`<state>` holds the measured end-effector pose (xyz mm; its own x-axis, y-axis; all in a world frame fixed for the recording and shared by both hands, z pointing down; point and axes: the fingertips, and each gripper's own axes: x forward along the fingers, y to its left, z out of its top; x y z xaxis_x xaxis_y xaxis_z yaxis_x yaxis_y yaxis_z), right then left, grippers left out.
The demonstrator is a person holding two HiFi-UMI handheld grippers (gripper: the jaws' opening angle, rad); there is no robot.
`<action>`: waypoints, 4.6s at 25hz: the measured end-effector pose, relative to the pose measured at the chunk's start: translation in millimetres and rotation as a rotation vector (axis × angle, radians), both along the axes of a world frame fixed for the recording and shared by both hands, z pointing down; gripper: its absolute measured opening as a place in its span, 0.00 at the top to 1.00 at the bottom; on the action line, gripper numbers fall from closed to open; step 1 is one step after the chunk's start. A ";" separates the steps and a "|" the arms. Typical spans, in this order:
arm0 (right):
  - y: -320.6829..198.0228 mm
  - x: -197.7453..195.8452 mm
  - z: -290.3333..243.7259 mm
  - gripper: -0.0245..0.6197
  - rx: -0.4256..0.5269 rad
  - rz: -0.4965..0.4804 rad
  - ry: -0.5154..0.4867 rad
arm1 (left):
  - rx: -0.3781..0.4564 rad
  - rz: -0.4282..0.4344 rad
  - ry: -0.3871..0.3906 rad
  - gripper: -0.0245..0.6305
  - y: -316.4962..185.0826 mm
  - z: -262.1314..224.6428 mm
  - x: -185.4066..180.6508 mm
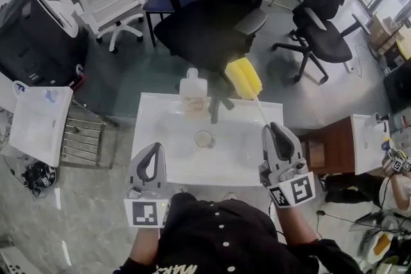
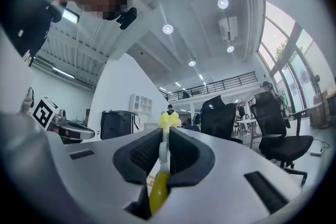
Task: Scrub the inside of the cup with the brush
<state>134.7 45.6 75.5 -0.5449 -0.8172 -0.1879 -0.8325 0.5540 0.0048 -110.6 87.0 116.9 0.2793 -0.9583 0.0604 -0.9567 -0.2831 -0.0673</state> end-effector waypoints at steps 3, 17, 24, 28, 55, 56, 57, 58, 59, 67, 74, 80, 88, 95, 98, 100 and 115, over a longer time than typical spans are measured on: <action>-3.1 -10.3 2.2 0.88 -0.003 0.038 0.003 | -0.002 0.040 0.007 0.92 -12.3 2.1 -9.5; 7.9 -60.8 10.4 0.88 -0.042 0.167 0.031 | -0.069 0.285 -0.020 0.92 -41.2 20.9 -43.7; 17.9 -55.6 20.2 0.88 -0.032 0.121 0.073 | -0.126 0.314 -0.044 0.92 -54.6 56.1 -34.5; 12.4 -52.5 24.3 0.88 -0.042 0.004 0.143 | -0.154 0.366 -0.116 0.92 -64.8 80.9 -15.0; -6.8 -67.0 257.9 0.88 -0.452 -0.531 0.787 | -0.497 0.645 -0.395 0.92 -96.5 345.0 37.5; -7.9 -65.3 265.0 0.88 -0.448 -0.548 0.818 | -0.499 0.665 -0.405 0.92 -97.2 352.1 41.5; -9.6 -62.9 272.8 0.88 -0.444 -0.564 0.853 | -0.504 0.686 -0.415 0.92 -97.7 359.6 45.9; -11.5 -60.2 281.1 0.88 -0.441 -0.581 0.894 | -0.509 0.706 -0.426 0.92 -97.7 367.4 50.2; -13.4 -57.8 289.1 0.88 -0.438 -0.599 0.934 | -0.512 0.725 -0.440 0.92 -97.0 375.0 54.0; -27.8 -59.3 316.4 0.88 -0.421 -0.718 1.083 | -0.544 0.840 -0.545 0.74 -86.6 416.4 68.2; -29.7 -70.1 337.8 0.88 -0.368 -0.826 1.208 | -0.595 0.906 -0.582 0.68 -85.3 442.8 75.7; -32.4 -81.5 348.0 0.88 -0.327 -0.886 1.294 | -0.574 0.933 -0.623 0.76 -82.6 449.3 81.0; -34.5 -98.9 358.6 0.88 -0.211 -0.983 1.479 | -0.607 0.903 -0.608 0.82 -81.6 450.2 80.9; -26.8 -108.3 387.2 0.88 -0.155 -1.051 1.570 | -0.616 0.895 -0.576 0.82 -76.8 443.9 86.8; -29.6 -109.0 392.9 0.88 -0.244 -1.003 1.488 | -0.622 0.879 -0.582 0.82 -75.1 444.4 86.9; -33.5 -106.9 393.9 0.88 -0.365 -0.955 1.382 | -0.631 0.863 -0.578 0.82 -74.7 445.5 85.4; -43.0 -74.3 410.0 0.87 -1.270 -0.415 0.339 | -0.642 0.827 -0.624 0.83 -69.3 444.8 86.5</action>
